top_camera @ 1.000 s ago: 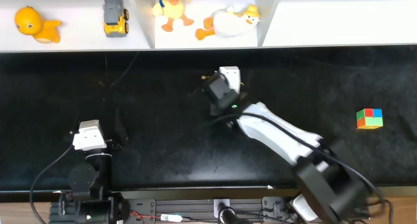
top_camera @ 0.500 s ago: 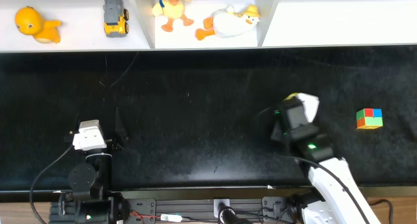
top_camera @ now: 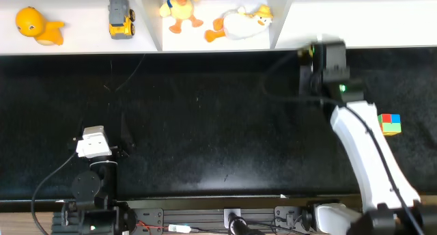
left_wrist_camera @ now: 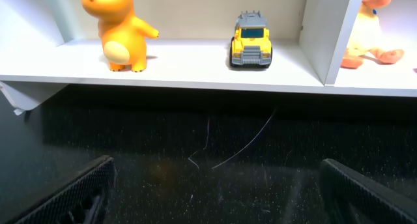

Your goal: Store Toys

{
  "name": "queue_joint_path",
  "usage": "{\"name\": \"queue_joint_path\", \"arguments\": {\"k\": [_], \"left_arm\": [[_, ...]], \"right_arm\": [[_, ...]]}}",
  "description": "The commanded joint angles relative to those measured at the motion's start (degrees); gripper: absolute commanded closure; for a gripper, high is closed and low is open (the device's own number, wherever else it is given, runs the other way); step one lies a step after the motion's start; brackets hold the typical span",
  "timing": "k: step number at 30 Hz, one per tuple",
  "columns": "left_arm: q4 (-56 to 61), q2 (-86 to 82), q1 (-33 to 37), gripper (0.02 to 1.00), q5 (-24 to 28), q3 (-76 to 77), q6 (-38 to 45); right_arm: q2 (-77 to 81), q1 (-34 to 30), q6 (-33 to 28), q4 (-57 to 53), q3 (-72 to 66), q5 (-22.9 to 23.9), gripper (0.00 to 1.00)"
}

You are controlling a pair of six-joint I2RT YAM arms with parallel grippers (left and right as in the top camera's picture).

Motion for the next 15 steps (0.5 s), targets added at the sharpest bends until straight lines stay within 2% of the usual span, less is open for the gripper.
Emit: {"name": "queue_joint_path", "arguments": {"k": [1,7,13,15], "left_arm": [[-0.24,-0.68,-0.26,0.02,0.55,-0.04,1.25],[-0.24,-0.68,-0.26,0.02,0.55,-0.04,1.25],[-0.24,-0.68,-0.26,0.023,0.55,-0.04,1.25],[-0.24,-0.68,-0.26,0.02,0.55,-0.04,1.25]], "right_arm": [[5.25,-0.07,-2.58,3.52,5.16,-3.19,0.958],[10.84,-0.09,-1.33,12.63,6.69,-5.9,0.958],[14.32,-0.09,-0.28,17.49,6.69,-6.05,0.956],[14.69,-0.09,-0.28,19.08,6.69,-6.03,0.89]]}}
